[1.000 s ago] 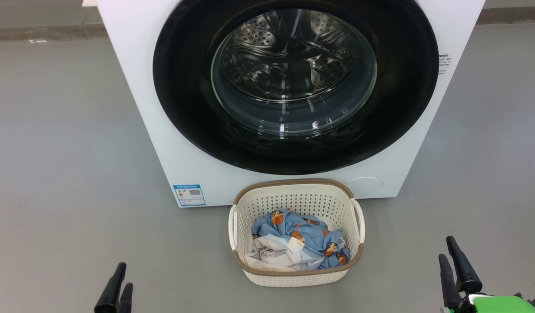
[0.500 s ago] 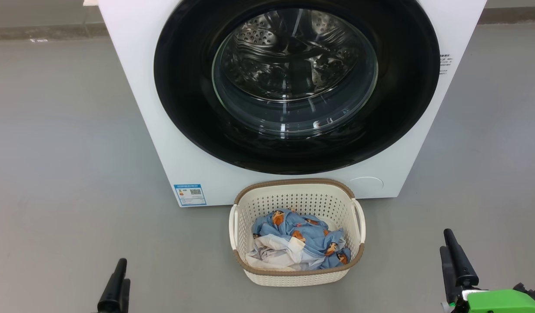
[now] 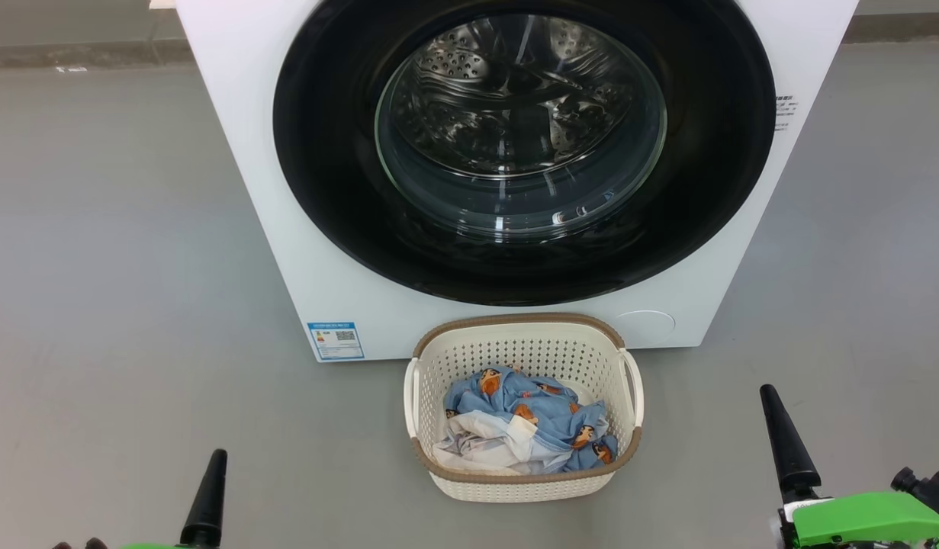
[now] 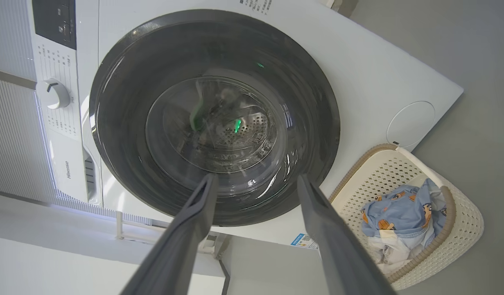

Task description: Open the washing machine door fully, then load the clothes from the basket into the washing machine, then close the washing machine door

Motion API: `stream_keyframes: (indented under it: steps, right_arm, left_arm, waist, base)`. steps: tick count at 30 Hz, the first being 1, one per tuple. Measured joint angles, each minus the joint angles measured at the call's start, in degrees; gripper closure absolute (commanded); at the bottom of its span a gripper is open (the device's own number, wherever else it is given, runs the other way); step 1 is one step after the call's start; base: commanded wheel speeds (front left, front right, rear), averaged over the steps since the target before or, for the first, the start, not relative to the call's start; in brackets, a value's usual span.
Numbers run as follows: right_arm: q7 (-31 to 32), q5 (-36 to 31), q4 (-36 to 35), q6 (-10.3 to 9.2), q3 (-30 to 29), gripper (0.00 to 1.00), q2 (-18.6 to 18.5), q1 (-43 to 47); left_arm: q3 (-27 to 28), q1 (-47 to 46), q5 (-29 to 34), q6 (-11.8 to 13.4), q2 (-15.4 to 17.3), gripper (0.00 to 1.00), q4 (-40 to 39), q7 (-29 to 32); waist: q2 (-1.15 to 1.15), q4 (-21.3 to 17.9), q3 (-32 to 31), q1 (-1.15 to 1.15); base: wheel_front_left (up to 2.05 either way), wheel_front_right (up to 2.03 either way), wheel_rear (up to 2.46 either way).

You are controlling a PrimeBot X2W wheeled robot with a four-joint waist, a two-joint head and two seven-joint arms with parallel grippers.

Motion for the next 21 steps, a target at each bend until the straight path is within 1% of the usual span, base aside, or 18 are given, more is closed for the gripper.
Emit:
stream_keyframes:
  steps: [8, 10, 14, 21]
  right_arm:
    - [-1.3, -8.0, -1.6, 0.0, 1.5, 0.0, -0.7, 0.0]
    - [-1.5, -9.1, -1.7, 0.0, 1.5, 0.0, -0.8, 0.0]
    - [-2.3, -13.9, -2.4, 0.0, 2.0, 0.0, -1.5, 0.0]
    - [-3.2, -20.8, -2.9, 0.0, 3.5, 0.0, -2.1, -0.2]
  left_arm:
    - [-0.3, 0.0, 7.9, 0.0, 0.7, 0.0, -0.6, -1.3]
    - [-0.3, 0.0, 8.9, 0.0, 0.8, 0.0, -0.7, -1.5]
    - [-0.7, -0.2, 15.2, 0.0, 1.3, 0.0, -0.9, -2.3]
    - [-1.3, -0.5, 22.8, 0.0, 1.8, 0.0, -1.0, -3.5]
  waist:
    - [0.0, 0.2, 0.0, 0.0]
    - [0.0, 0.2, 0.0, 0.0]
    - [0.0, 0.3, 0.2, 0.0]
    - [0.0, 0.3, 0.3, 0.0]
  base:
    - [0.0, 0.0, 0.0]
    - [0.0, 0.0, 0.0]
    - [0.0, 0.0, 0.0]
    - [0.0, 0.0, 0.0]
